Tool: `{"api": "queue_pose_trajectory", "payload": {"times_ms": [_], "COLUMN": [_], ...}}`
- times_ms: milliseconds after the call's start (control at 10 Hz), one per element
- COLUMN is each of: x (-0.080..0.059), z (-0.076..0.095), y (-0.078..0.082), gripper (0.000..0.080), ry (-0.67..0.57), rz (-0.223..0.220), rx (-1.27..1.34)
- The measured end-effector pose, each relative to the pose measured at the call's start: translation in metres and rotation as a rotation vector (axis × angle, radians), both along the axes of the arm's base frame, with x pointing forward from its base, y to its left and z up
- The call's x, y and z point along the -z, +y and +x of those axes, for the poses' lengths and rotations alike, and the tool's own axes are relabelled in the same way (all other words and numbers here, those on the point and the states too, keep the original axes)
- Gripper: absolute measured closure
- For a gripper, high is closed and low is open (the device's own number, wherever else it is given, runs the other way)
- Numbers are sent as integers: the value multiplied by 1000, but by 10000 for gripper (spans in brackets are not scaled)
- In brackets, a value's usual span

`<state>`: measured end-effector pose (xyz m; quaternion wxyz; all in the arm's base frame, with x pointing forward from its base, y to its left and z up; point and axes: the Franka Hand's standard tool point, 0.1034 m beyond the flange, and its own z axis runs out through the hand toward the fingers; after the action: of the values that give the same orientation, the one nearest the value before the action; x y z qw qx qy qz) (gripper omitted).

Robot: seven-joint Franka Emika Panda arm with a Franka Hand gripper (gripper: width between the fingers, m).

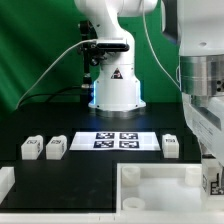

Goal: Assemble one leg

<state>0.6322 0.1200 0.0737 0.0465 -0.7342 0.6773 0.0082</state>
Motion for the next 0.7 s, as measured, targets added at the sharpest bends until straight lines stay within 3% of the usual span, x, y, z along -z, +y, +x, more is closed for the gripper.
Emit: {"api": "queue_pose_trajectory", "payload": {"times_ms": [300,500,700], "x": [0,3,4], "z": [0,3,3], "y": [0,6,5], "gripper": [152,151,151], "ry": [0,-1,-29], "rz": [0,38,15], "rx": [0,235,-31]}}
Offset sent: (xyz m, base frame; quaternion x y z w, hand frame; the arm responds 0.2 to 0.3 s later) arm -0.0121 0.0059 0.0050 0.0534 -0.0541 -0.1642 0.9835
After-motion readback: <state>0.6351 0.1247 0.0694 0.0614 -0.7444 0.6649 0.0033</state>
